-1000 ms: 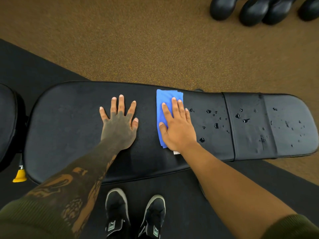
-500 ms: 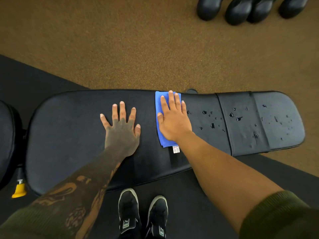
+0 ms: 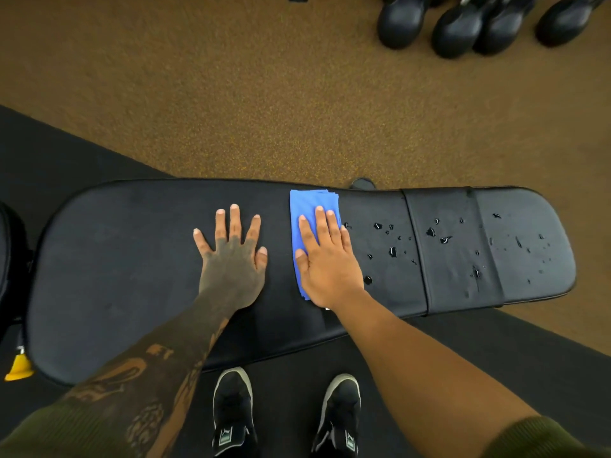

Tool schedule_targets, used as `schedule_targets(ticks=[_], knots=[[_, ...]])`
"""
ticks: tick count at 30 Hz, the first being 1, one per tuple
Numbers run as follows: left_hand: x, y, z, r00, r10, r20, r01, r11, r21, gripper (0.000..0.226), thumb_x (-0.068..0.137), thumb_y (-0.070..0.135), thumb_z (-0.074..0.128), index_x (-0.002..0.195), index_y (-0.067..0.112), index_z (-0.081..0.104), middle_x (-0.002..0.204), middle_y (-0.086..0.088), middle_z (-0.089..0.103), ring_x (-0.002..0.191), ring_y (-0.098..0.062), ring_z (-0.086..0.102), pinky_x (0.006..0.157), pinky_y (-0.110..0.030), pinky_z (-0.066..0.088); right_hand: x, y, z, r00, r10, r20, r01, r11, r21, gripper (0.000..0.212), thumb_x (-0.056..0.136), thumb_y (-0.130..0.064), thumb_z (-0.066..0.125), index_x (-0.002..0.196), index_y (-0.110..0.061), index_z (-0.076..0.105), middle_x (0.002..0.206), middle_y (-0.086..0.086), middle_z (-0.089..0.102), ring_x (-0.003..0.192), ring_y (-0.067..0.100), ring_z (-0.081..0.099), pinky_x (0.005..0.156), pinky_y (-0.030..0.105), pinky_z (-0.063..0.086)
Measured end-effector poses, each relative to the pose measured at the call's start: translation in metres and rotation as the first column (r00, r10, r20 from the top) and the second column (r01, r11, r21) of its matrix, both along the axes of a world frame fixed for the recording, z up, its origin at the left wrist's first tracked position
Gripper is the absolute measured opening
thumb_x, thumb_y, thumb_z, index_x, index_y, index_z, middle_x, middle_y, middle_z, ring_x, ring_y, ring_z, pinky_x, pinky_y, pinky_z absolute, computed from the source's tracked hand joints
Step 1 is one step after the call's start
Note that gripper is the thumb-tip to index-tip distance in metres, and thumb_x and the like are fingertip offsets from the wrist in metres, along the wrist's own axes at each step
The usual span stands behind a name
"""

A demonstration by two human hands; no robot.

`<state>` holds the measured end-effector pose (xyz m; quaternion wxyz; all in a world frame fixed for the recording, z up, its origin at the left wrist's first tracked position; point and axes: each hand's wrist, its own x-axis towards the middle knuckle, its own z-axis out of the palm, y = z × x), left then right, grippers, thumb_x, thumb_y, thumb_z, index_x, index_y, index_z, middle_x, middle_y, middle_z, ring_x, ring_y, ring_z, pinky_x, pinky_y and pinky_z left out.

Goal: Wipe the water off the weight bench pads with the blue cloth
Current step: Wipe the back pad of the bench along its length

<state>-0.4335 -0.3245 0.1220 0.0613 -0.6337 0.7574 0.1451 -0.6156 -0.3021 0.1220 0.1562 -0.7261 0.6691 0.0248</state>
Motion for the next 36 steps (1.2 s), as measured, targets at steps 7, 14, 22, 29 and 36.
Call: schedule_targets(ticks=[7,14,22,29,36], knots=[[-0.015,0.001,-0.003,0.997,0.068,0.031,-0.067,0.997,-0.028,0.064,0.098,0.044,0.022,0.154,0.021,0.002,0.163,-0.016,-0.006,0.149,-0.036,-0.008,0.113,-0.069,0.004,-0.012,-0.022,0.001,0.998,-0.054,-0.009,0.054,0.998,0.016,0.059,0.103,-0.037,0.02,0.155,-0.021,-0.002,0.162,0.011,-0.014,0.148,0.028,-0.018,0.121,0.045,-0.004],[-0.014,0.001,-0.007,0.996,0.07,0.056,-0.068,0.997,-0.046,0.065,0.097,0.045,0.02,0.154,0.022,0.0,0.163,-0.016,-0.006,0.149,-0.036,-0.007,0.113,-0.069,0.005,-0.013,-0.006,0.002,0.996,0.085,0.014,-0.085,0.996,0.009,0.06,0.102,-0.038,0.021,0.155,-0.019,0.001,0.163,0.008,-0.01,0.149,0.026,-0.015,0.121,0.043,-0.004],[-0.016,0.004,-0.006,0.996,0.073,0.043,-0.071,0.996,-0.046,0.064,0.098,0.044,0.021,0.154,0.021,0.002,0.163,-0.015,-0.004,0.15,-0.036,-0.006,0.114,-0.068,0.004,-0.033,-0.023,-0.001,1.0,-0.022,-0.021,0.022,1.0,0.005,0.059,0.102,-0.037,0.02,0.155,-0.019,0.001,0.163,0.011,-0.011,0.149,0.028,-0.016,0.121,0.044,-0.003],[-0.021,0.007,-0.004,0.998,0.053,0.035,-0.051,0.997,-0.065,0.062,0.098,0.043,0.022,0.154,0.021,0.006,0.163,-0.015,-0.002,0.15,-0.034,-0.005,0.114,-0.067,0.003,-0.03,0.009,0.001,0.993,0.121,0.005,-0.121,0.993,0.0,0.06,0.1,-0.038,0.018,0.155,-0.019,0.005,0.164,0.009,-0.006,0.15,0.027,-0.011,0.122,0.044,0.0],[-0.037,0.015,-0.004,1.0,0.014,0.0,-0.014,0.998,-0.06,0.062,0.099,0.042,0.027,0.154,0.023,0.007,0.163,-0.014,-0.002,0.15,-0.034,-0.006,0.115,-0.066,0.002,-0.064,0.001,0.0,1.0,-0.006,-0.027,0.006,1.0,0.009,0.059,0.101,-0.036,0.021,0.155,-0.02,0.004,0.163,0.01,-0.008,0.15,0.028,-0.012,0.121,0.045,-0.001]])
